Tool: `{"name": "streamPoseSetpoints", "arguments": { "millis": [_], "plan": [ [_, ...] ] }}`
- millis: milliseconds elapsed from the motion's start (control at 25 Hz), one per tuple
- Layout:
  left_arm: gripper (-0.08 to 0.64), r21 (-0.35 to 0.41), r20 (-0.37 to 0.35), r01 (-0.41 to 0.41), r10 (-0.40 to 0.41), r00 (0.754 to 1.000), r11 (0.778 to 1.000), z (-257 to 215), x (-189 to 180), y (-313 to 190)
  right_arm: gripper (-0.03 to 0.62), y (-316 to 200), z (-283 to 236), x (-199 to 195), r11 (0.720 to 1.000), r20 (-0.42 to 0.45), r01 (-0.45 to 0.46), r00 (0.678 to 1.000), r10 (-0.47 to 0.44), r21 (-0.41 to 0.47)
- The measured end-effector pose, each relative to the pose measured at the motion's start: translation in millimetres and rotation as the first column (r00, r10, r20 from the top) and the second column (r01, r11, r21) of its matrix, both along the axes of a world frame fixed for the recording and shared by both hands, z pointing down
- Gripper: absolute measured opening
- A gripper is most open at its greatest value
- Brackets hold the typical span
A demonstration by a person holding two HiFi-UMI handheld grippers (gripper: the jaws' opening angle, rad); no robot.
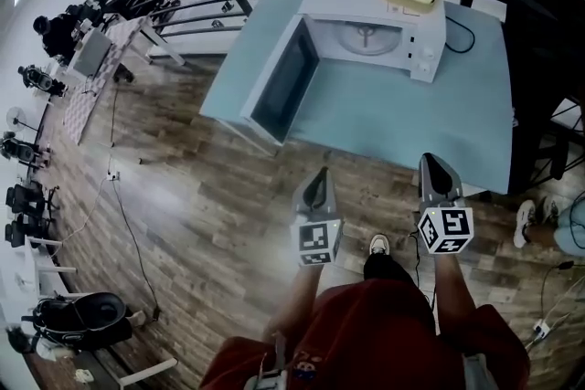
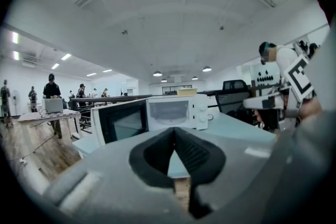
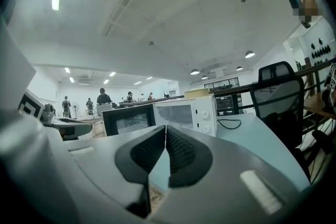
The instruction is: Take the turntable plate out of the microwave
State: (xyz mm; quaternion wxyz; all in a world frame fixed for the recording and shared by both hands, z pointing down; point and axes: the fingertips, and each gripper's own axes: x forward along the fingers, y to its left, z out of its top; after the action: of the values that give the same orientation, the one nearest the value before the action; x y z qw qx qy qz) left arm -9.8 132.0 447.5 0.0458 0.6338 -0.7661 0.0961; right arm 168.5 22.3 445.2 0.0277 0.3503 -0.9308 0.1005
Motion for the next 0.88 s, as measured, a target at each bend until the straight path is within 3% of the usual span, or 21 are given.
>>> {"name": "streamPoseSetpoints", "arguments": {
  "millis": [360,880],
  "plan": [
    [-0.002,0.010,0.025,0.017,-0.018,1.000,1.000,-8,-2,-58,0.005,-57,2,-3,1.000,0.020,0.020,1.000,-0.019,-0.013],
    [-0.002,0.031,0.040,0.018,-0.019,0.999,0.999,-23,-29,-95,0.005,-93,-9,-37,0.998,0.011,0.057,0.998,-0.057,0.008]
  ]
}}
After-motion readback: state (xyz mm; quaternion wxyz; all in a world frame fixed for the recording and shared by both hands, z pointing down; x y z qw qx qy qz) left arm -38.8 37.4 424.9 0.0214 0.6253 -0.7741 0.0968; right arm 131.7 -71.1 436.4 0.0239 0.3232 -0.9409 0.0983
